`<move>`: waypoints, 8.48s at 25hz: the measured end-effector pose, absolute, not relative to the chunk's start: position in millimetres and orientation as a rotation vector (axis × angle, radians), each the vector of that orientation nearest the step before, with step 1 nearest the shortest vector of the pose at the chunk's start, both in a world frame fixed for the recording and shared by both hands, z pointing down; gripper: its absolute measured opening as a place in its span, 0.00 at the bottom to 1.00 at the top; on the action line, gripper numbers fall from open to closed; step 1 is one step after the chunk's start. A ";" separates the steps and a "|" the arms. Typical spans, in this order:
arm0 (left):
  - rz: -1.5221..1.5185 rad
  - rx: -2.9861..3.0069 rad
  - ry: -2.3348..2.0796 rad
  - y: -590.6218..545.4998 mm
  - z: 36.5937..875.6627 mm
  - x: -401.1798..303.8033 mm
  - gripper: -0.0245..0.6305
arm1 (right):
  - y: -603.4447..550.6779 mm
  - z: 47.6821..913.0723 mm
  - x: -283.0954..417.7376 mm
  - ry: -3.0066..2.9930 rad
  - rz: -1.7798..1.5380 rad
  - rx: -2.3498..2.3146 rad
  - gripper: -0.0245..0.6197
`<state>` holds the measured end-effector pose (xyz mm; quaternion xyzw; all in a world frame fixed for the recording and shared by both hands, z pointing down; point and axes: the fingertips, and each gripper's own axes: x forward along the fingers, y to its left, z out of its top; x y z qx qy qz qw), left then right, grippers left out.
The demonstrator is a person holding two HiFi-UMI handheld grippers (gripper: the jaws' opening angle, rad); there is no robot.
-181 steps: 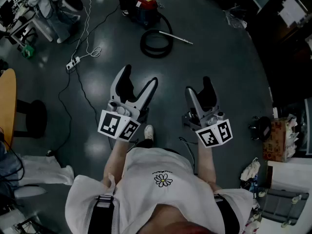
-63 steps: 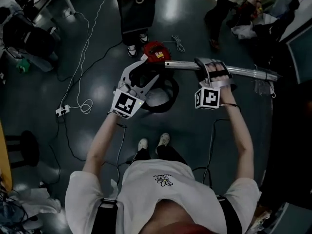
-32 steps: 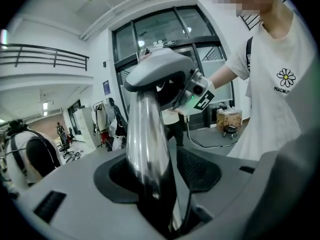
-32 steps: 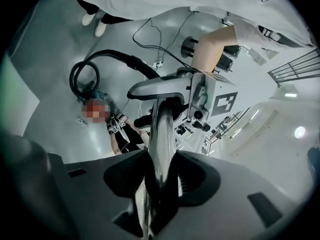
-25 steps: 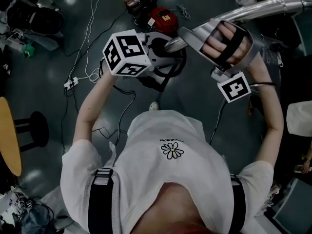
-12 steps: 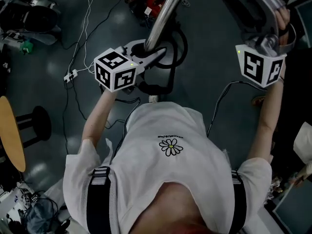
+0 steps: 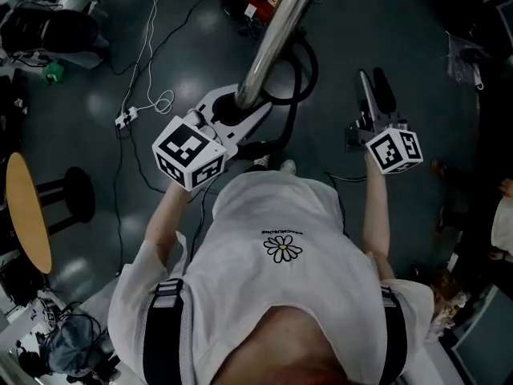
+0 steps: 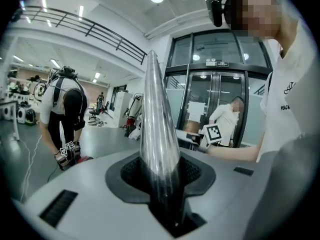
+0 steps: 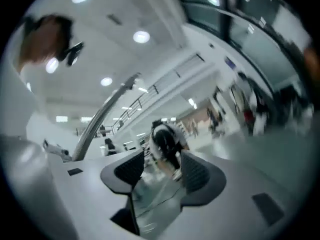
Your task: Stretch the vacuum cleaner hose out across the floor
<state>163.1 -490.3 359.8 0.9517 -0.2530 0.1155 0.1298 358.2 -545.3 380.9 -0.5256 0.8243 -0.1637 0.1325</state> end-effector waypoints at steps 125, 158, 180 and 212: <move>1.104 3.457 -0.163 -145.0 367.2 15.2 0.38 | -166.7 359.2 73.9 3.719 1.966 -0.901 0.24; -0.221 2.385 0.767 272.5 287.5 -13.9 0.29 | 109.3 385.6 19.4 2.829 0.125 -1.216 0.38; -0.138 2.453 0.961 431.8 215.5 -156.3 0.28 | 276.5 789.7 -44.0 3.851 -0.879 -0.897 0.38; 0.502 2.834 -0.151 376.0 301.2 -211.8 0.27 | 12.5 445.0 154.1 2.427 0.257 -2.904 0.29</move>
